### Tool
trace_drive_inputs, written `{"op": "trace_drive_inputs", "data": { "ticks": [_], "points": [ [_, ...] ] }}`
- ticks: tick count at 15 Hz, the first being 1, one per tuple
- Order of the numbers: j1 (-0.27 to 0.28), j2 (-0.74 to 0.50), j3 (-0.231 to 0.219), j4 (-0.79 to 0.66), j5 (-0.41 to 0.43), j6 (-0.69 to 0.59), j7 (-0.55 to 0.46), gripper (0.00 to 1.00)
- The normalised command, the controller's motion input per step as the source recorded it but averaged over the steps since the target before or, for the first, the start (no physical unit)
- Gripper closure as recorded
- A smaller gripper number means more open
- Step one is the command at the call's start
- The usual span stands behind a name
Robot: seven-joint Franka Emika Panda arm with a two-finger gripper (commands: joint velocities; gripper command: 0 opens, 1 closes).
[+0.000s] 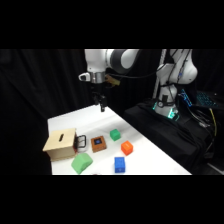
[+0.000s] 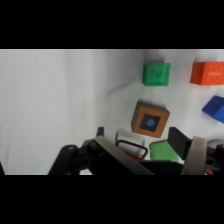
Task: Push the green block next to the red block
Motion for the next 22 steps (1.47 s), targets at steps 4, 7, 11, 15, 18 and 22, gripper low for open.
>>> {"op": "trace_drive_inputs", "data": {
  "ticks": [4, 7, 11, 15, 18, 22],
  "points": [
    [-0.123, 0.01, -0.066, -0.25, 0.058, 0.38, -0.30, 0.00],
    [-0.105, 0.14, -0.019, -0.25, 0.159, 0.49, -0.38, 0.00],
    [-0.129, 0.25, 0.041, -0.13, 0.204, 0.47, -0.41, 0.00],
    [-0.187, 0.27, 0.177, 0.00, 0.227, 0.35, -0.37, 0.00],
    [-0.185, 0.21, 0.223, 0.04, 0.139, 0.27, -0.24, 0.00],
    [-0.119, 0.16, 0.166, 0.04, 0.022, 0.22, -0.12, 0.00]
  ]
}}
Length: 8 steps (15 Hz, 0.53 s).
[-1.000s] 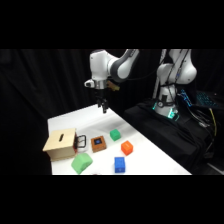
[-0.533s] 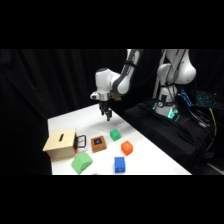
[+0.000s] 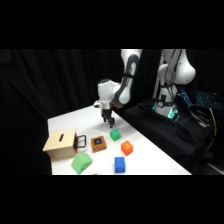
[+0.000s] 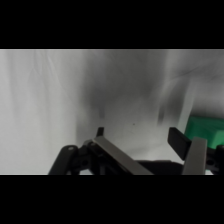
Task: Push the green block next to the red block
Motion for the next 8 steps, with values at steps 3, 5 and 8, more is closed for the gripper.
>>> {"op": "trace_drive_inputs", "data": {
  "ticks": [3, 5, 8],
  "points": [
    [-0.003, 0.05, 0.100, -0.02, -0.089, 0.19, 0.00, 0.00],
    [0.120, -0.02, 0.047, -0.07, -0.156, 0.18, 0.12, 0.00],
    [0.281, -0.10, -0.012, -0.13, -0.222, 0.17, 0.26, 0.00]
  ]
}}
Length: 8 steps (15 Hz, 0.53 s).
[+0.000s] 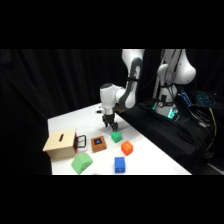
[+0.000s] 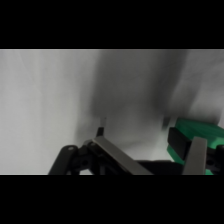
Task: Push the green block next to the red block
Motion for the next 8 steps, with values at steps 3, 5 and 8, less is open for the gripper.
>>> {"op": "trace_drive_inputs", "data": {
  "ticks": [3, 5, 8],
  "points": [
    [0.397, -0.12, -0.064, -0.15, -0.255, 0.13, 0.36, 0.00],
    [0.422, -0.11, -0.106, -0.14, -0.274, 0.11, 0.39, 0.00],
    [0.343, -0.06, -0.118, -0.10, -0.249, 0.08, 0.34, 0.00]
  ]
}}
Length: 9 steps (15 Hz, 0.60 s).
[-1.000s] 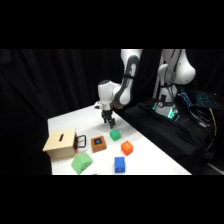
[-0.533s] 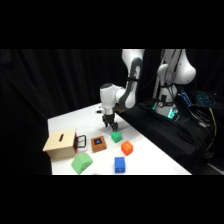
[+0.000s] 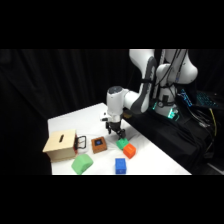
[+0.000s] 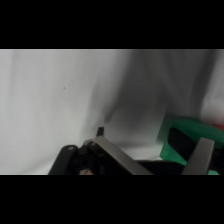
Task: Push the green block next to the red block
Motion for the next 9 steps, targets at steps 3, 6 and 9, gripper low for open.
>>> {"op": "trace_drive_inputs", "data": {
  "ticks": [3, 6, 9],
  "points": [
    [0.170, -0.08, -0.103, -0.07, -0.176, 0.02, 0.22, 0.00],
    [-0.012, -0.18, -0.115, -0.06, -0.061, -0.13, 0.15, 0.00],
    [-0.310, -0.28, 0.020, -0.06, 0.163, -0.27, -0.11, 0.00]
  ]
}}
